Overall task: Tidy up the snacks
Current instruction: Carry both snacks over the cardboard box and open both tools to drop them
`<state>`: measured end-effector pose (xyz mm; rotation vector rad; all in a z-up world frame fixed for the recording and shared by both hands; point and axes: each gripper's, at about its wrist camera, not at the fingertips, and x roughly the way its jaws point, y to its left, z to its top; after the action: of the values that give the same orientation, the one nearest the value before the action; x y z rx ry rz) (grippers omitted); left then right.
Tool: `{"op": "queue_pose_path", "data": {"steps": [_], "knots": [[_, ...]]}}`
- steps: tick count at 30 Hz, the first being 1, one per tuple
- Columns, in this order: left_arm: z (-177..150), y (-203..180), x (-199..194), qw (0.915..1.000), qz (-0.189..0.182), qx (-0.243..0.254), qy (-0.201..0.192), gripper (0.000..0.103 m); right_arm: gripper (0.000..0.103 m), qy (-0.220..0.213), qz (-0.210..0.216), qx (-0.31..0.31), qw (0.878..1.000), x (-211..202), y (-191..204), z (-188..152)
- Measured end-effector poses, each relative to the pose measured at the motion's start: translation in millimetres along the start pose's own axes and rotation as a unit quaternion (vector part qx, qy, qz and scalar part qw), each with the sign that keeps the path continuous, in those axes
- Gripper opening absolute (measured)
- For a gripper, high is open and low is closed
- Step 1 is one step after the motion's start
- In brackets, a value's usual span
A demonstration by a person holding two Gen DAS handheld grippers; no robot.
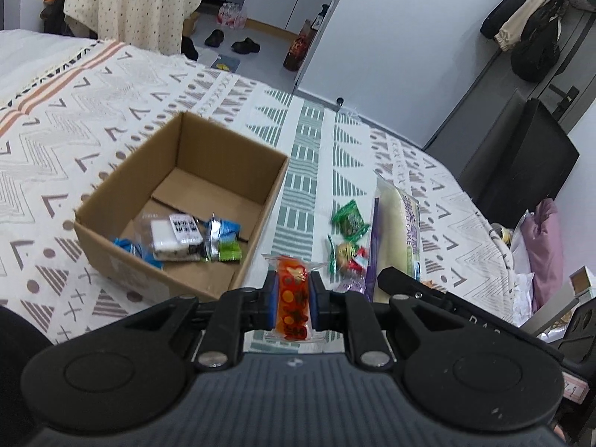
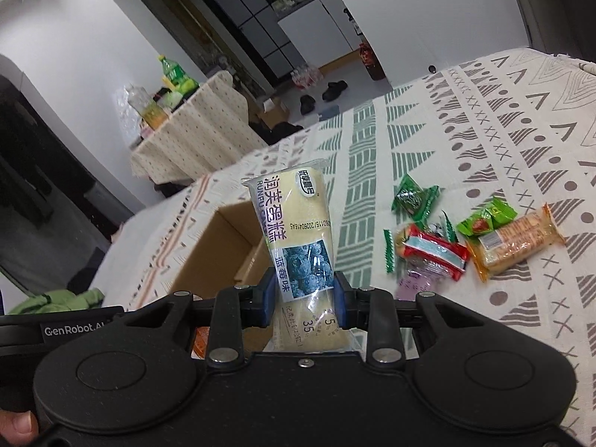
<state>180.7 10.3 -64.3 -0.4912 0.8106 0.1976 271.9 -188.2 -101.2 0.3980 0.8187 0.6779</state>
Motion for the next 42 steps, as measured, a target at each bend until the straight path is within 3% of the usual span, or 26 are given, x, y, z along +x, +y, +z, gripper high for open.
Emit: {"op": "queue_pose_path", "data": {"steps": [24,36,42], "knots": [[51.4,78.5,-6.9,0.9989,0.008,-0.036,-0.030,0.015,0.029,-0.027,0.031,0.015,0.999,30.6,43.2,7.7],[78.1,110.6,31.7,0.9990,-0.003,-0.045,-0.003,0.015,0.029,-0.020,0.033,0.040,0.998,75.2,59.2,14.2],[86.9,109.9,49.6,0.9997,-0.004,-0.023,0.005,0.020,0.030,-0.004,0.030,0.039,0.999,94.6,64.4,14.0]]}}
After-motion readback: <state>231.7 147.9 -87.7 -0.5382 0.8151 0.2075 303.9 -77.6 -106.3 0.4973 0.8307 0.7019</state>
